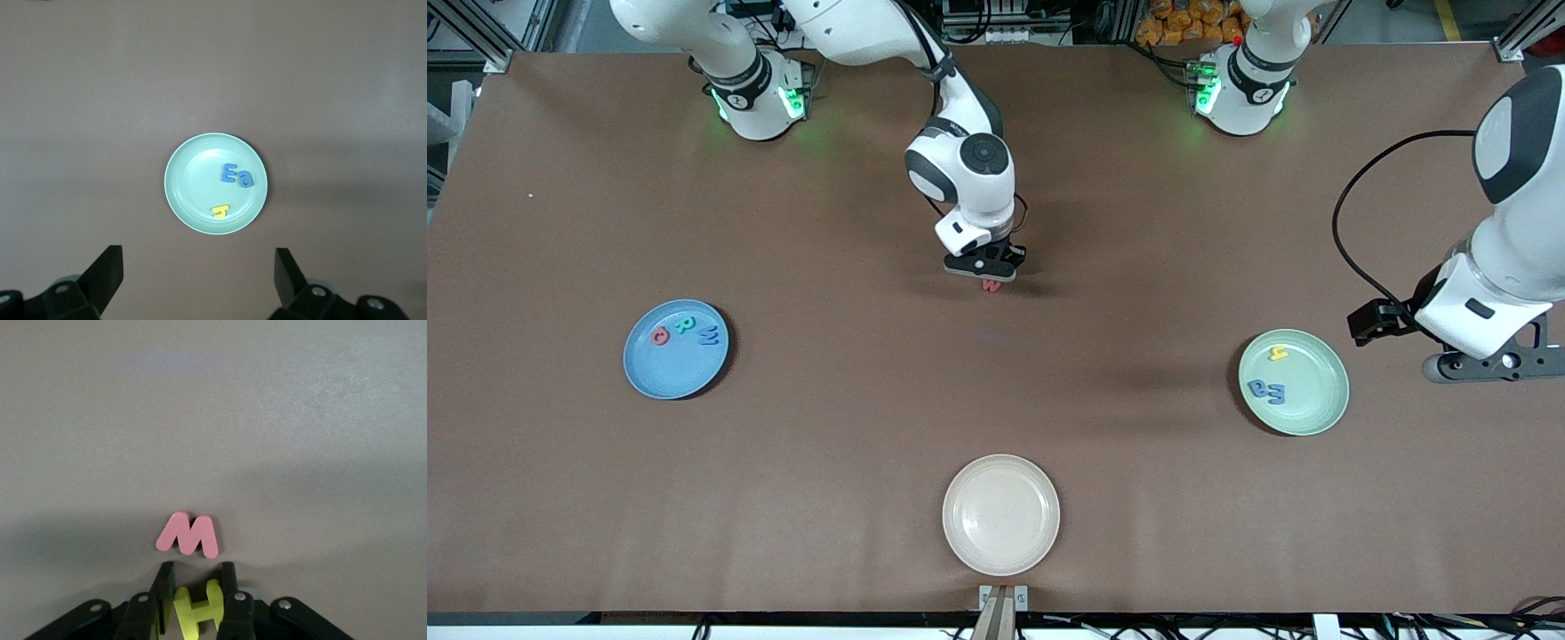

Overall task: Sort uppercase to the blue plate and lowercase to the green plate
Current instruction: 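Close the right gripper on the yellow foam H, then lift the H and carry it toward the blue plate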

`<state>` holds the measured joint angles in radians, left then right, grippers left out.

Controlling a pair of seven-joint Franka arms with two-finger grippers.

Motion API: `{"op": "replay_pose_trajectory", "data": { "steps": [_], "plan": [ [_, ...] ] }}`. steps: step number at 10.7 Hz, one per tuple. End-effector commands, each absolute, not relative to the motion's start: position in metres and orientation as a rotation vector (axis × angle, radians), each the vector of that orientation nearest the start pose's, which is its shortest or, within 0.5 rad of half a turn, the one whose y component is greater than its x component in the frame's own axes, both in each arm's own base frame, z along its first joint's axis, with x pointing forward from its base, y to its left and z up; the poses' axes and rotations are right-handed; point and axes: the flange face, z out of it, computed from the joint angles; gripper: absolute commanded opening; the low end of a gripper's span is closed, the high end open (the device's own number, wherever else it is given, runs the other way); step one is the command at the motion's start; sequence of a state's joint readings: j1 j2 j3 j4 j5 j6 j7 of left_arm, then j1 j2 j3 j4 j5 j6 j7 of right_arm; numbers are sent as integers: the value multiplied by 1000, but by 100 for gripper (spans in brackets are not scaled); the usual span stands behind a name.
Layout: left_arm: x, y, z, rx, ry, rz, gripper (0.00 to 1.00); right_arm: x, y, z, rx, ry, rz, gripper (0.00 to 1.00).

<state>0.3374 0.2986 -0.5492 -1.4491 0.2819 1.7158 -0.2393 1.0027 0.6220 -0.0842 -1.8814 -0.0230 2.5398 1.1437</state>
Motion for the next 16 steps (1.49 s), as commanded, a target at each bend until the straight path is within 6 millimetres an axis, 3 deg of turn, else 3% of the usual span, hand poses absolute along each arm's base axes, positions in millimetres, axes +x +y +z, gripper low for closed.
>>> {"op": "replay_pose_trajectory", "data": {
  "steps": [1,2,6,9,13,16],
  "plan": [
    [640,-71,530,-3032,-32,-24,100,383,512,178,-3134,304,-95,27],
    [642,-72,523,-3036,-40,-5,100,385,512,185,-3139,304,-92,27],
    [640,-75,529,-3036,-79,-22,100,390,517,204,-3188,299,-51,27],
    [643,-68,526,-3034,-88,-17,100,404,504,217,-3205,231,-35,27],
    [643,-65,525,-3034,-90,-14,100,448,460,229,-3230,98,6,27],
    [642,-64,532,-3030,-93,-32,100,500,397,243,-3240,-20,57,27]
  ]
}}
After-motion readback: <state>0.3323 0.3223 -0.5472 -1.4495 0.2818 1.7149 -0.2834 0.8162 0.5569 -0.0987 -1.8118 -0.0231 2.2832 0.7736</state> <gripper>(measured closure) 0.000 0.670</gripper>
